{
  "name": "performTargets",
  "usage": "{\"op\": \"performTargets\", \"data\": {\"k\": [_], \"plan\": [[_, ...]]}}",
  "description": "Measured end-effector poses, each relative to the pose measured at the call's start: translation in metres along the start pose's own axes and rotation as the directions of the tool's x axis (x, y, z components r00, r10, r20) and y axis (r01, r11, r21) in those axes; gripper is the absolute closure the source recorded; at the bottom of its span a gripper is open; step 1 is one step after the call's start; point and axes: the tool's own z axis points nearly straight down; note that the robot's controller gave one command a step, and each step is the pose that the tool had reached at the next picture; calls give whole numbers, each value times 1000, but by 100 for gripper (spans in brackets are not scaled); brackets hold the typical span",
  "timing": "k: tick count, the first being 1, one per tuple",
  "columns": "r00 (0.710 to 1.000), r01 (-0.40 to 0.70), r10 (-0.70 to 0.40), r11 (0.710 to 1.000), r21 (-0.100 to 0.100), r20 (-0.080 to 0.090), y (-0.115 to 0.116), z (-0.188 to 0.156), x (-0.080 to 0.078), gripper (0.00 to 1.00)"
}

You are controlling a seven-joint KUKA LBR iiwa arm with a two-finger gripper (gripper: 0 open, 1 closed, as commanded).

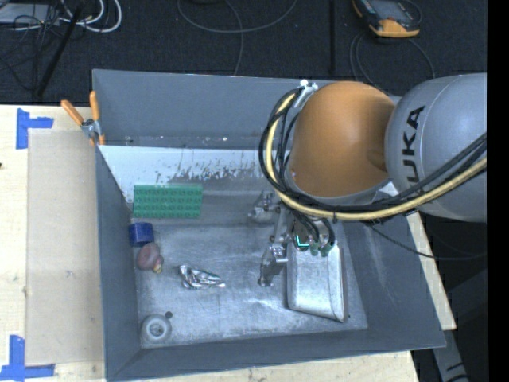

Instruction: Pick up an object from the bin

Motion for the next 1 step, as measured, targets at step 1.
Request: {"op": "performTargets", "data": {"k": [1], "plan": [[982,188,-188,982,0,1,85,114,6,0]]}}
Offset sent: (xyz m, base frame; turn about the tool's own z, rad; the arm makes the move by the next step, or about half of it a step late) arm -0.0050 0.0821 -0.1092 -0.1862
